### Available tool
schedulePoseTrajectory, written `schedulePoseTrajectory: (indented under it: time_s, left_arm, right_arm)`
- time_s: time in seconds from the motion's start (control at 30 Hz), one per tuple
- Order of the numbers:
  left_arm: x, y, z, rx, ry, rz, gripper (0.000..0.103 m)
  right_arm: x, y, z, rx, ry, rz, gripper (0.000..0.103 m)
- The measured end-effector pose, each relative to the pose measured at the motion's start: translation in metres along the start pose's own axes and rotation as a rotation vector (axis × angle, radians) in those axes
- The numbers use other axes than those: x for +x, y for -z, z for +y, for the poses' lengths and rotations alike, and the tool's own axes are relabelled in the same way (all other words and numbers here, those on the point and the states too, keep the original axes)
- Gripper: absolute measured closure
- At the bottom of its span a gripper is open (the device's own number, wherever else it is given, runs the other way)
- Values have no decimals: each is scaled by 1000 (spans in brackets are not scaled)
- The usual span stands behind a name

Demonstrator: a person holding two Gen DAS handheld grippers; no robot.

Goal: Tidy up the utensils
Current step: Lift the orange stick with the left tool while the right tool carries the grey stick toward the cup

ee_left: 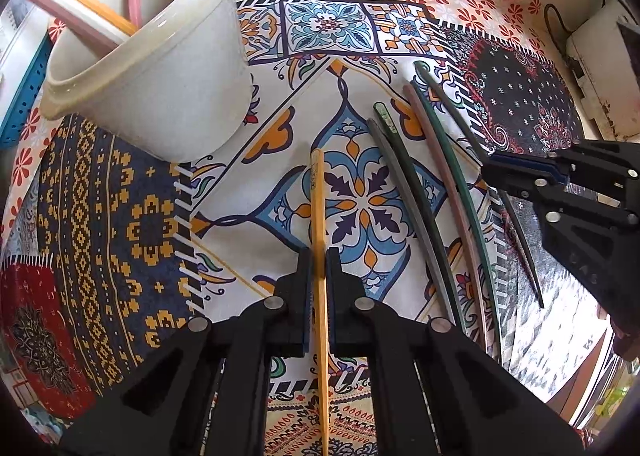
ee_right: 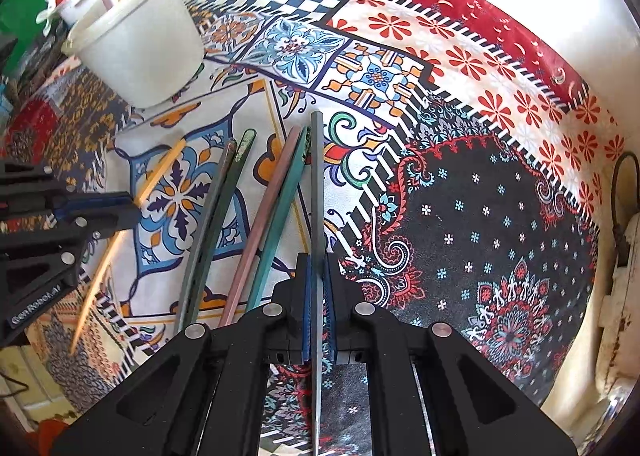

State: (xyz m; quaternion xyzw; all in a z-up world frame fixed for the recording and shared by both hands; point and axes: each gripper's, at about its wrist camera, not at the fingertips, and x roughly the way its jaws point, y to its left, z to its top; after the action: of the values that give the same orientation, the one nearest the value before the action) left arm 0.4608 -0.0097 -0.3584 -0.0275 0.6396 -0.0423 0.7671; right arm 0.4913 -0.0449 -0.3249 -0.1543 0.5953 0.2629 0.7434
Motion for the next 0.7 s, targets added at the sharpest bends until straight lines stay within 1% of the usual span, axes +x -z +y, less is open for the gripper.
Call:
schedulePoseTrajectory:
  time_s: [0.07,0.17,0.27,0.4,0.7]
  left_arm:
    - [-8,13,4,-9,-4,-17,99]
    - [-21,23,5,-16,-12,-52,99]
    - [-40,31,6,-23,-24,-103,99]
    - [-66,41,13,-44,-21,-168,99]
    - [-128,48,27,-102,-15,-323,99]
  right_arm:
    - [-16,1,-2,21,-13,-27,97]
    - [-35,2,-3,42,-23,-79,98]
    - [-55,3,0,53,-16,-136,98]
    - [-76,6,-2,75,-35,-199,98]
    - [-115,8,2,96,-68,-327,98]
